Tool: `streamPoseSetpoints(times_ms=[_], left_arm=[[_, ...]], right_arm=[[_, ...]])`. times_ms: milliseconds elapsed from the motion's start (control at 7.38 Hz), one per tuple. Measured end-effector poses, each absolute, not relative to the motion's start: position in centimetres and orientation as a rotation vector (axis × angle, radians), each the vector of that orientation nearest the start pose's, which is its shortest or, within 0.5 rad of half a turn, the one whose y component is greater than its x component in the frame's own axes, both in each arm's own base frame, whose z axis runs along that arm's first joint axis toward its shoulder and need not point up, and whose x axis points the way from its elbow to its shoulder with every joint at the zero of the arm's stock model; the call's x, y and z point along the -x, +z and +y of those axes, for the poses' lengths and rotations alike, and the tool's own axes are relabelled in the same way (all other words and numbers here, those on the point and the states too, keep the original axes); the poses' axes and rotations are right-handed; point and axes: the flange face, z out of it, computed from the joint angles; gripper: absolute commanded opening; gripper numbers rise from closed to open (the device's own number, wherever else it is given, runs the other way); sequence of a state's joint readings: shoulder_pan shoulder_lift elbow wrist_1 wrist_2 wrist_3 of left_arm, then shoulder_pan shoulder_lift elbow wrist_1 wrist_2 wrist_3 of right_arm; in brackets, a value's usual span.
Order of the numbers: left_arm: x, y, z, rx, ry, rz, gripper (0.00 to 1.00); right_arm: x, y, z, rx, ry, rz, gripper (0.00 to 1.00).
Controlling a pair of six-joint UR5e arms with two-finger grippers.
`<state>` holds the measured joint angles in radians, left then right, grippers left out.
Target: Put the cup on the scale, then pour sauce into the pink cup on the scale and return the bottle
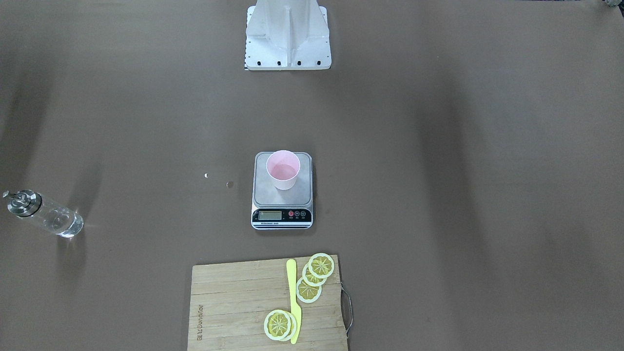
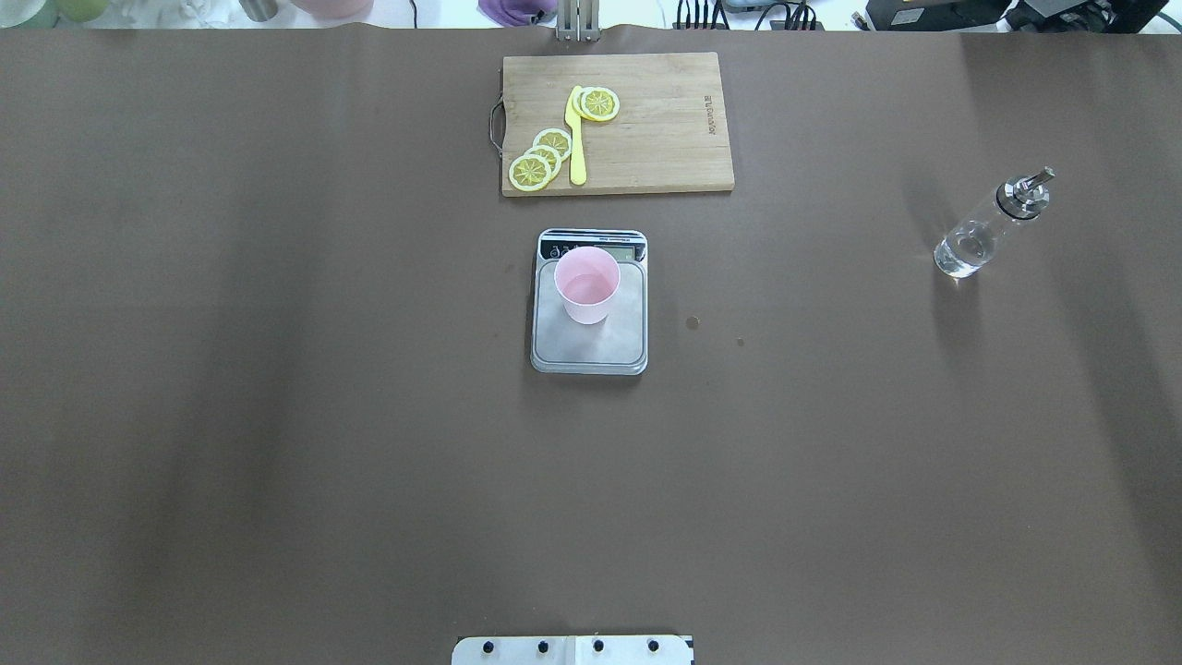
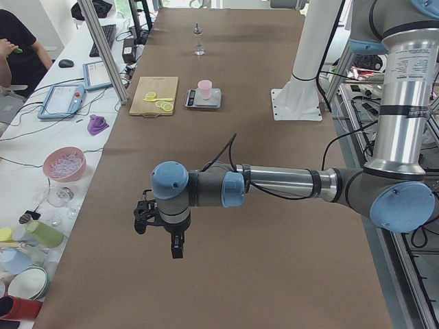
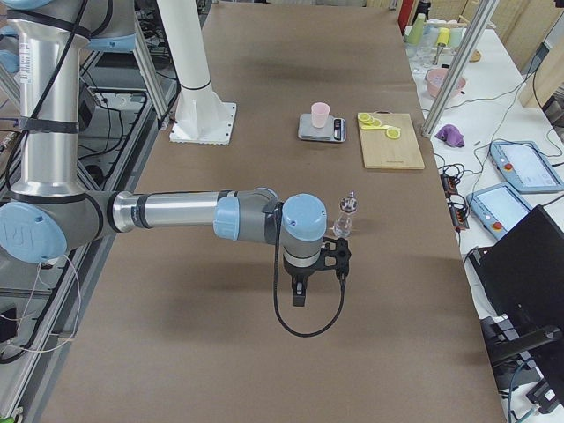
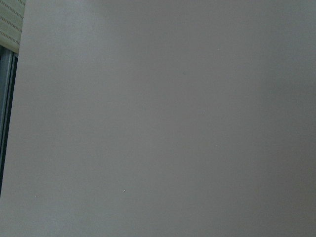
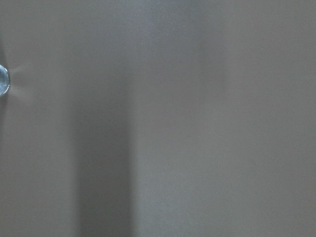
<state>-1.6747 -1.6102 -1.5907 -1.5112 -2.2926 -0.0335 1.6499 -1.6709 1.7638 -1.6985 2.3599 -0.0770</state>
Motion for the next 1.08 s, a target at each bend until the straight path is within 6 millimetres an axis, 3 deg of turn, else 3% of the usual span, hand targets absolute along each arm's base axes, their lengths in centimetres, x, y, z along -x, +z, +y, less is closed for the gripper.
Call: streamPoseSetpoints(times_ms=[406,1083], left_arm=[[11.92,63.96,-49.78,-0.022,-0.132,0.723,0.98],[11.93,63.93,-49.84,-0.023,-0.131,0.722,0.98]], right_arm=[[-9.30,62.33,-44.94,-0.039,0.030,-0.789,1.00],[-9.17,62.14,-45.06,-0.041,0.032,-0.790,1.00]])
